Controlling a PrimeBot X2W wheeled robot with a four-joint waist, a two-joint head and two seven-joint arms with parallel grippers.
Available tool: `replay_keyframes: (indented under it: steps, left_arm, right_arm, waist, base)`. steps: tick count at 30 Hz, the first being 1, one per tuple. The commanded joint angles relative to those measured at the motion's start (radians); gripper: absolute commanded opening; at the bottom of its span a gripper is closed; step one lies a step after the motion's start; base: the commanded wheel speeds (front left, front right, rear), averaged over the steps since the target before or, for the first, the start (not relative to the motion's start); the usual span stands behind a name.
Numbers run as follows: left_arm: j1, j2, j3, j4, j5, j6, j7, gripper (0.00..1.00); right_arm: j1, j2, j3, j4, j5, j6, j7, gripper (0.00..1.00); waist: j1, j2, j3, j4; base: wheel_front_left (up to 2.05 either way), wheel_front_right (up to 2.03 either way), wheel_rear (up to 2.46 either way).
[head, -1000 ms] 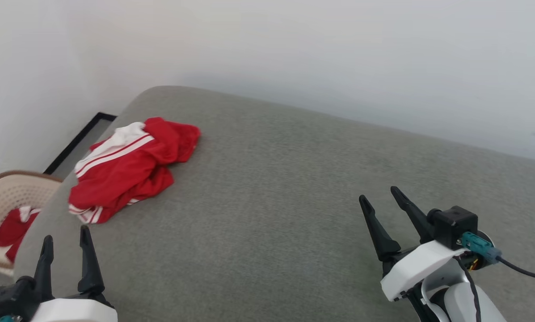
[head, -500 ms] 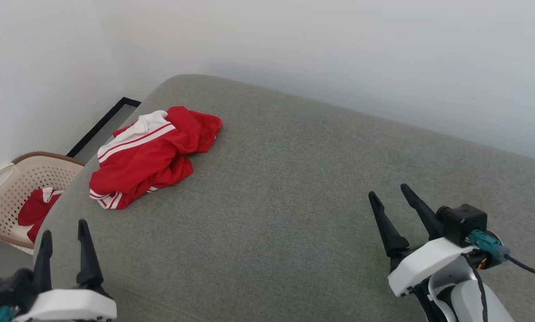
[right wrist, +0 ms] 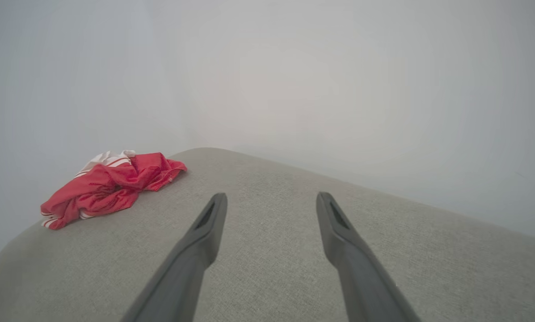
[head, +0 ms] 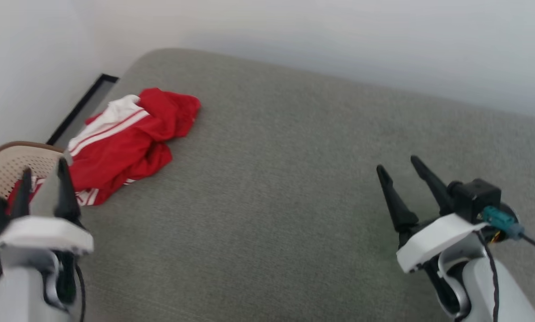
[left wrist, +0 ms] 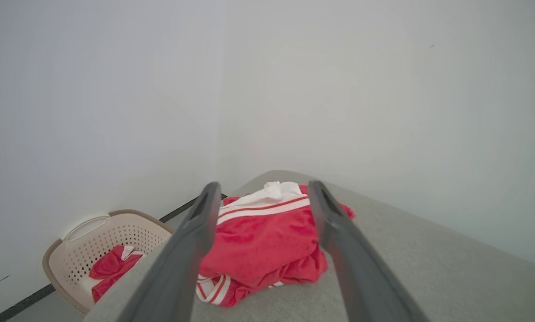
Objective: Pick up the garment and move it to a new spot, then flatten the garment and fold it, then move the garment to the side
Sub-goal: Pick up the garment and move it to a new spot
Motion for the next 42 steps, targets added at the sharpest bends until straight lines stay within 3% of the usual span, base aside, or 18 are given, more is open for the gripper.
replay_keyframes:
  steps: [1, 8, 18, 28, 33, 42]
  left_arm:
    - [-0.052, 0.012, 0.005, 0.033, -0.013, -0.009, -0.001, 1.00]
    - [-0.238, 0.062, 0.003, 0.195, -0.034, -0.021, -0.005, 1.00]
    - [-0.502, 0.128, -0.012, 0.531, -0.052, -0.031, 0.023, 1.00]
    - [-0.692, 0.202, -0.033, 0.829, -0.040, 0.012, 0.140, 1.00]
    - [-0.750, 0.220, -0.049, 0.893, -0.035, 0.022, 0.214, 1.00]
    - [-0.794, 0.208, -0.076, 0.927, -0.052, -0.003, 0.413, 1.00]
  right_arm:
    - [-0.020, -0.010, -0.003, -0.014, -0.011, 0.000, 0.009, 1.00]
    - [-0.066, -0.041, -0.011, -0.077, -0.023, 0.000, 0.045, 1.00]
    - [-0.113, -0.078, -0.008, -0.168, -0.035, 0.000, 0.093, 1.00]
    - [-0.128, -0.103, -0.011, -0.256, -0.044, 0.000, 0.158, 1.00]
    - [-0.128, -0.115, -0.022, -0.297, -0.048, 0.000, 0.189, 1.00]
    - [-0.128, -0.128, -0.037, -0.369, -0.058, 0.000, 0.236, 1.00]
  waist:
    - [0.0000, 0.0000, 0.048, -0.035]
    - [0.0000, 0.0000, 0.161, -0.083]
    - [0.0000, 0.0000, 0.277, -0.127]
    - [0.0000, 0.0000, 0.356, -0.160]
    - [0.0000, 0.0000, 0.395, -0.171]
    - [0.0000, 0.0000, 0.456, -0.167]
  base:
    - [0.00, 0.00, 0.00]
    - [0.00, 0.00, 0.00]
    - [0.00, 0.00, 0.00]
    - [0.00, 0.00, 0.00]
    - [0.00, 0.00, 0.00]
    - [0.00, 0.00, 0.00]
